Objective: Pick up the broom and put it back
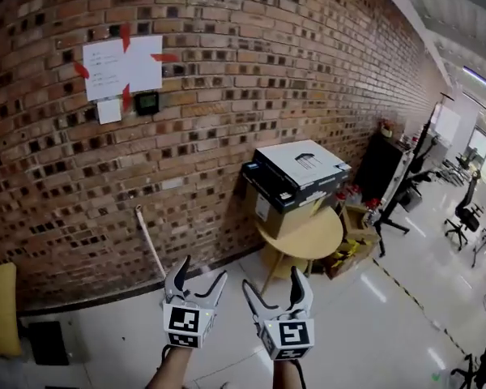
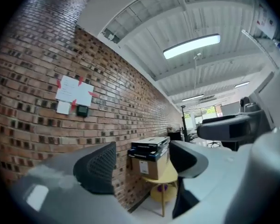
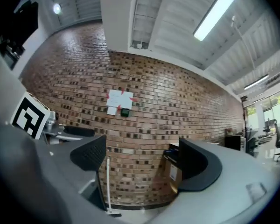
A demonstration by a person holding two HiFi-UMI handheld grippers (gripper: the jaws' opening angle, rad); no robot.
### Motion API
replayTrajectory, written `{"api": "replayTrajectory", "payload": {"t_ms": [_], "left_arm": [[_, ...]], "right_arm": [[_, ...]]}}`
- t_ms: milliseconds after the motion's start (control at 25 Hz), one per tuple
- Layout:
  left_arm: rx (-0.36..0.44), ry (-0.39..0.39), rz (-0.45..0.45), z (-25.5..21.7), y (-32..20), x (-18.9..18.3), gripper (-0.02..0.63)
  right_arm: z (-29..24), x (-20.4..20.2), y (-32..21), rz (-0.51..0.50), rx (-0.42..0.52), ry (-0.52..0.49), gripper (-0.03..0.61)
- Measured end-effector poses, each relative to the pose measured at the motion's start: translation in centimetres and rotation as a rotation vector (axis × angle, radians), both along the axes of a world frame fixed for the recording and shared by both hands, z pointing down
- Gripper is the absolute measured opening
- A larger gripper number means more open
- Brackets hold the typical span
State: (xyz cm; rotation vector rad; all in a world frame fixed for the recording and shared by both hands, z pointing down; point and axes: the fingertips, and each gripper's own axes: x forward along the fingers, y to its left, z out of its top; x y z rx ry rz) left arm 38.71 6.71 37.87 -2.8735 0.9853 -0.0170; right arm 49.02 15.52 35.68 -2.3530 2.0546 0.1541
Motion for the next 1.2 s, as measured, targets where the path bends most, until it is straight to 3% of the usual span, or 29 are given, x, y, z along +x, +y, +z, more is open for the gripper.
{"api": "replayTrajectory", "payload": {"t_ms": [80,280,480,720,1000,1200], "left_arm": [[0.0,-0.006,-0.091,0.0,-1.9,-3.3,0.365],[-0.014,-0.036,-0.385,0.4,-5.7,-15.8,0.365],[-0.023,-0.025,-0.535,0.2,-8.4,-26.1,0.365],[-0.008,0.008,-0.578,-0.5,-12.6,-34.1,0.364],[-0.046,0.032,-0.514,1.8,-16.7,-35.5,0.364],[-0.036,0.018,-0.549,2.2,-21.0,-36.3,0.364]], "right_arm": [[0.1,-2.6,-3.1,-0.097,0.007,-0.001,0.482],[1.1,-13.4,-10.8,-0.4,-0.025,-0.031,0.482],[1.0,-23.3,-15.8,-0.549,-0.028,-0.041,0.482],[1.9,-31.6,-19.8,-0.54,-0.058,0.011,0.481],[3.3,-31.2,-23.3,-0.466,-0.088,0.014,0.48],[3.2,-32.1,-28.5,-0.504,-0.066,0.006,0.481]]}}
